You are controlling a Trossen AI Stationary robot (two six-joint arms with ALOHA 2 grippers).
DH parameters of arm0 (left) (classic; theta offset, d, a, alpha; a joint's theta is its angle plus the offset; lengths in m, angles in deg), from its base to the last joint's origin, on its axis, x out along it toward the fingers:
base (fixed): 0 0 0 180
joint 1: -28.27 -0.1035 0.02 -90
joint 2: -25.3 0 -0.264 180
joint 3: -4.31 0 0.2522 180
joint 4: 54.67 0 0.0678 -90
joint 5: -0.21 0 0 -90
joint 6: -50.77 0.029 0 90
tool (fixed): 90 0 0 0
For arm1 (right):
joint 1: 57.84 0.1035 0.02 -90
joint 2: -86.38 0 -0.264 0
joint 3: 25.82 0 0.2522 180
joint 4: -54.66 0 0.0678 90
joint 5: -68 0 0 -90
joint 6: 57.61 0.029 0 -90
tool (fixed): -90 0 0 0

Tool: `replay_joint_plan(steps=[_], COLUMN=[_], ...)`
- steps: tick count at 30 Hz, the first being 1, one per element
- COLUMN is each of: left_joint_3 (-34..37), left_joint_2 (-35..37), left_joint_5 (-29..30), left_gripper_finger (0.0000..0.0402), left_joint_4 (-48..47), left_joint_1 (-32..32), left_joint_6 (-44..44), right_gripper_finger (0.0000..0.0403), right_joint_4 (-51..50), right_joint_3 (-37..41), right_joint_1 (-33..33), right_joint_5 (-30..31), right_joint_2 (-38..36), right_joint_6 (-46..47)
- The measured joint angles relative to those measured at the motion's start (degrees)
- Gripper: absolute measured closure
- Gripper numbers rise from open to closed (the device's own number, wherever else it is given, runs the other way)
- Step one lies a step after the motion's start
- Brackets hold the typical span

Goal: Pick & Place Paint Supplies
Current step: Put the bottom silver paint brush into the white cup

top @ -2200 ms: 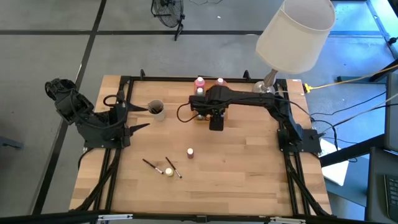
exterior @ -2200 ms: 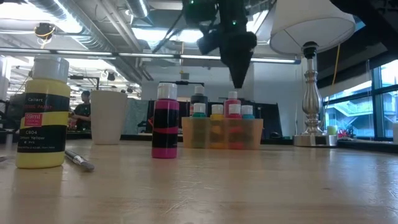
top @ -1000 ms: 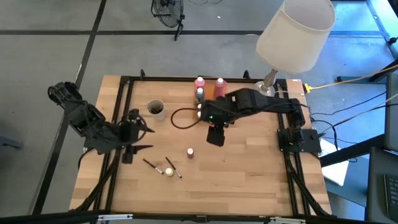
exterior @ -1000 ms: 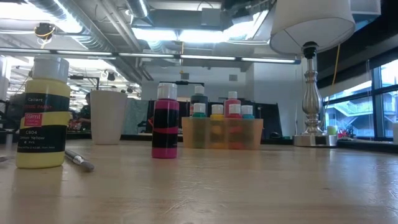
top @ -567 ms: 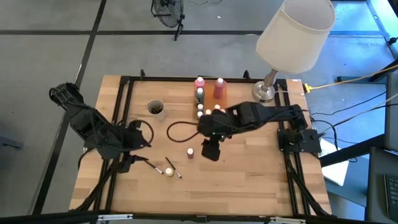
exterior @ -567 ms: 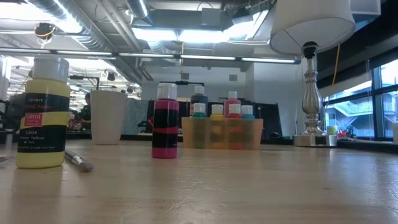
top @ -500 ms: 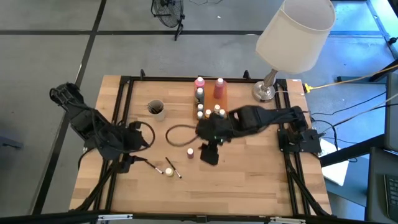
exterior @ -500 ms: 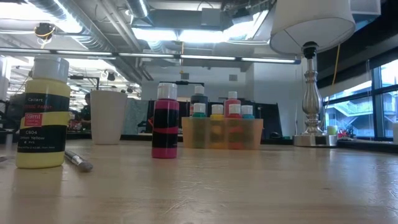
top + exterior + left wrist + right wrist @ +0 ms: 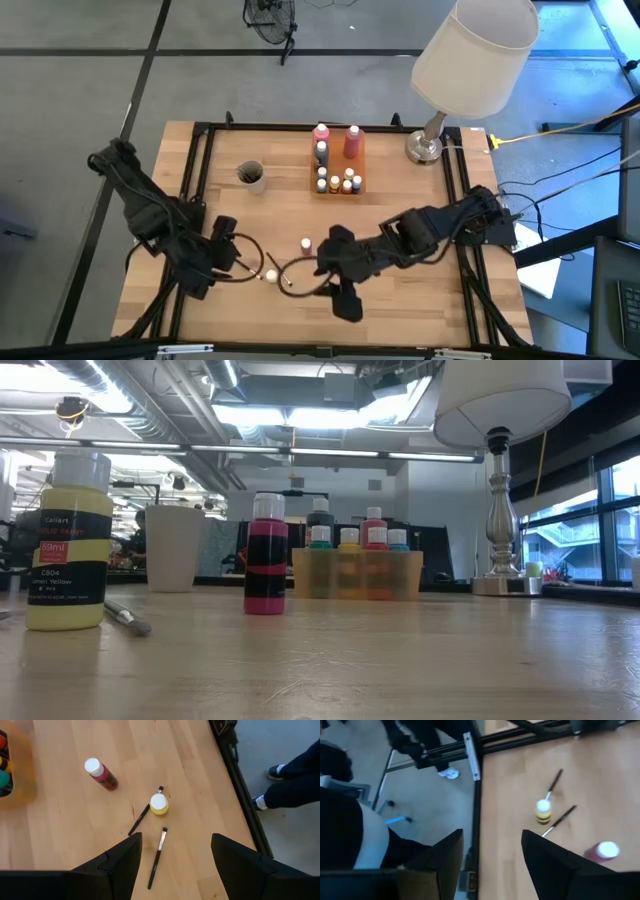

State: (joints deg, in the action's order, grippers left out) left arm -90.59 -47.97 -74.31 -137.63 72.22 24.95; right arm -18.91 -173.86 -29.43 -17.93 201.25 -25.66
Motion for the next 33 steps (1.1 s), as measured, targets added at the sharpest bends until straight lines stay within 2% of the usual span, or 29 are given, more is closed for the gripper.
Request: replay_joint_plan(steps=[7,12,16,20,25,29,33], left_joint_3=[0.0,0.0,0.0,0.0,0.0,0.0,0.0], left_joint_2=[-3.4,-7.9,-11.5,-15.1,-19.1,-22.2,-24.9], left_joint_5=[1.6,0.7,-1.0,-5.1,-6.2,-10.1,-9.0], left_gripper_finger=[0.0167,0.0167,0.0167,0.0167,0.0167,0.0167,0.0167], left_joint_4=[-0.1,-1.3,-2.1,-3.5,-3.9,-2.4,-0.8], left_joint_1=[-0.3,-0.3,-0.3,-1.4,-1.8,-2.7,-3.2], left_joint_6=[-0.5,0.3,-2.8,-4.5,-0.9,1.3,3.9], right_gripper_finger=[0.02,0.02,0.02,0.02,0.02,0.02,0.02], right_joint_4=[0.7,1.0,1.1,1.0,1.7,2.0,2.0], right_joint_3=[0.0,0.0,0.0,0.0,0.0,0.0,0.0], right_joint_1=[5.0,9.0,11.3,13.2,14.1,14.1,14.2], right_joint_5=[-1.8,3.5,6.8,9.8,11.4,11.2,10.9], right_joint_2=[0.0,0.4,0.4,0.4,0.4,0.4,0.4], right_joint_6=[3.6,4.3,5.8,6.8,6.8,6.9,6.9])
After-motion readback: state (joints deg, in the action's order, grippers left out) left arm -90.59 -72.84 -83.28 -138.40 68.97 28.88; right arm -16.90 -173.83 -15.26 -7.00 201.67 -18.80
